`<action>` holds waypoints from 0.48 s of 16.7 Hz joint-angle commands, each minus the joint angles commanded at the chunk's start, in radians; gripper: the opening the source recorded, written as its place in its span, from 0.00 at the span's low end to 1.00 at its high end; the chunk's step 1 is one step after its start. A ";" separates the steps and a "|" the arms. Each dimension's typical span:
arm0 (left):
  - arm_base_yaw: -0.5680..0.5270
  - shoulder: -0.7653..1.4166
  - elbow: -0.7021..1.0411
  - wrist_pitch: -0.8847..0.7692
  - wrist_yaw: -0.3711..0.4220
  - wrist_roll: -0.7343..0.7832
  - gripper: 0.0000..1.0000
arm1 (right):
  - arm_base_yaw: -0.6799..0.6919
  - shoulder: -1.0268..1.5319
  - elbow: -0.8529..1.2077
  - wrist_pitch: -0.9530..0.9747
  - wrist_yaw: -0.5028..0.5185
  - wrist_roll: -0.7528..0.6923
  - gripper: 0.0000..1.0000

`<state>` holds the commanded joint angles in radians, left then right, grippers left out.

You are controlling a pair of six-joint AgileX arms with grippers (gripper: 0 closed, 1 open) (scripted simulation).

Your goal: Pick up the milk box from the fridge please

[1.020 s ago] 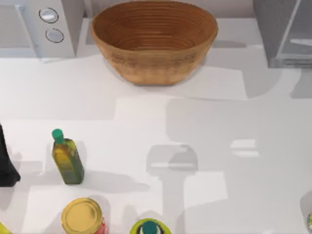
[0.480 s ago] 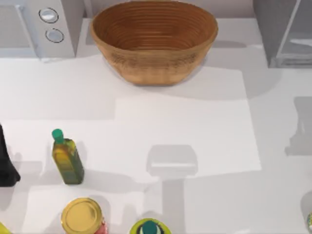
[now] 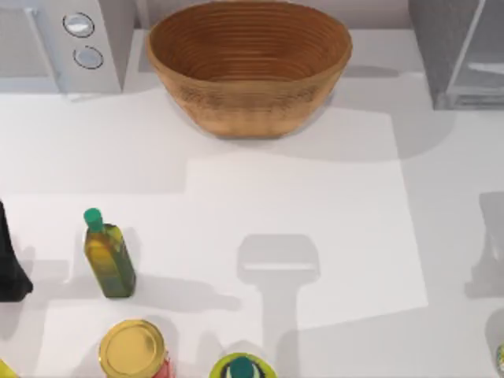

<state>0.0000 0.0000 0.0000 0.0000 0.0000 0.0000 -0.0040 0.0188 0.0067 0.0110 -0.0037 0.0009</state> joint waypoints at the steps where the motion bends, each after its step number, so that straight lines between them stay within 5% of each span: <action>1: 0.000 0.000 0.000 0.000 0.000 0.000 1.00 | 0.003 -0.015 -0.005 -0.009 0.003 -0.001 0.00; 8: 0.000 0.000 0.000 0.000 0.000 0.000 1.00 | 0.008 -0.004 -0.004 0.002 0.002 0.001 0.00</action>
<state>0.0000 0.0000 0.0000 0.0000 0.0000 0.0000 0.0037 0.0152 0.0028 0.0128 -0.0018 0.0017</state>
